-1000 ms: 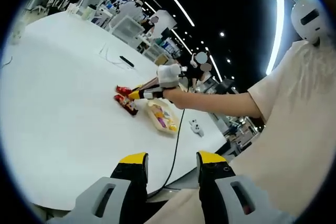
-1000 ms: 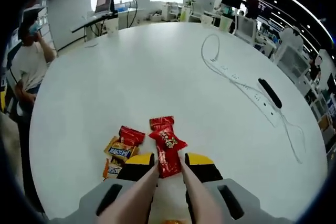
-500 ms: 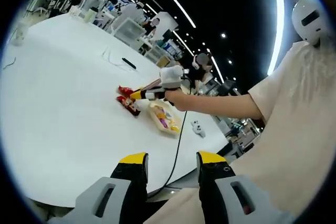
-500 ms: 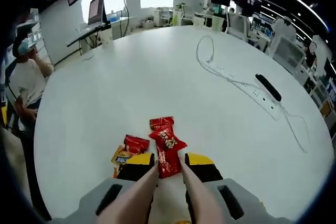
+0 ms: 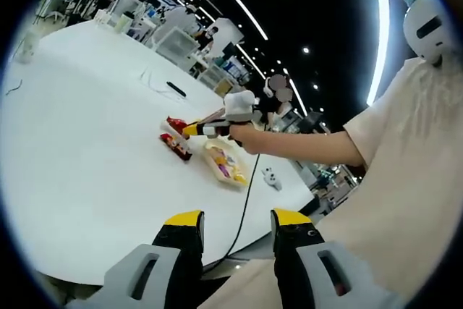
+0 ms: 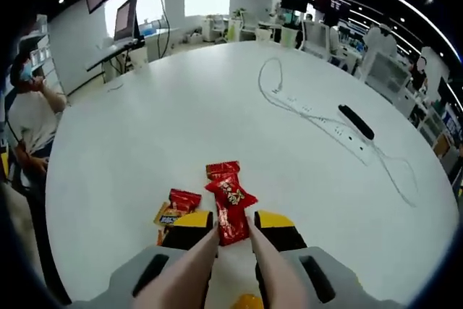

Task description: Place the target food into the container with the food tongs after gripping and lifting it, then release it inside without dropping or visibly crushing the food.

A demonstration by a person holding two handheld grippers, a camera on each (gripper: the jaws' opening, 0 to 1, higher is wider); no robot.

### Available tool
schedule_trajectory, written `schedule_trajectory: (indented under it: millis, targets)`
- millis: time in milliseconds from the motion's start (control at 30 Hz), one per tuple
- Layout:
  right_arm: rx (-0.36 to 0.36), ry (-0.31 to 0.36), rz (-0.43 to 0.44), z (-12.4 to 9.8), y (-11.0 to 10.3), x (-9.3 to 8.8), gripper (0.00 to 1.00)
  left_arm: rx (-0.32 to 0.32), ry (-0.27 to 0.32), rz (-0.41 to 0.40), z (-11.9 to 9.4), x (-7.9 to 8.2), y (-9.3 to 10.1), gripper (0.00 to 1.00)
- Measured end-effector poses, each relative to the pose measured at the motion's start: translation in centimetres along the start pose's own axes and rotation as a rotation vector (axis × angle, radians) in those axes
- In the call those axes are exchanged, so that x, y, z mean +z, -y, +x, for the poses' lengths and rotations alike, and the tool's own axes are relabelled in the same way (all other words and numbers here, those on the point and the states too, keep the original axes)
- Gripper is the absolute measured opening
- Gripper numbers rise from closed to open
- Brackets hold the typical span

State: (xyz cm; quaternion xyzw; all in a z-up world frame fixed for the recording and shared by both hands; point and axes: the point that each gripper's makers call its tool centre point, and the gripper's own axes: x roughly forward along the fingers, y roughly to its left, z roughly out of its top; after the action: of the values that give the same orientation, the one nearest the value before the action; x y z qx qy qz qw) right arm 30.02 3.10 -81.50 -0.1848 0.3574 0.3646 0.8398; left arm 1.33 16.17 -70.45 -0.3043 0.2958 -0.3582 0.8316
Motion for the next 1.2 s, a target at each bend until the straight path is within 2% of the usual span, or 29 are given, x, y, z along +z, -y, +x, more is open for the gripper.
schedule_trajectory:
  millis: [467,667,1200]
  targets:
    - [-0.014,0.014,0.003,-1.6,0.1,0.7,0.22,-0.014,0.006,0.019,0.1,0.6,0.2,0.36]
    - [-0.027,-0.003,-0.001,-2.2,0.3,0.1,0.22,-0.032,0.004,0.029,0.3,0.6,0.4,0.36]
    - [-0.038,0.005,0.005,-3.9,0.2,1.1,0.22,-0.019,0.030,0.038,-0.9,0.7,-0.1,0.37]
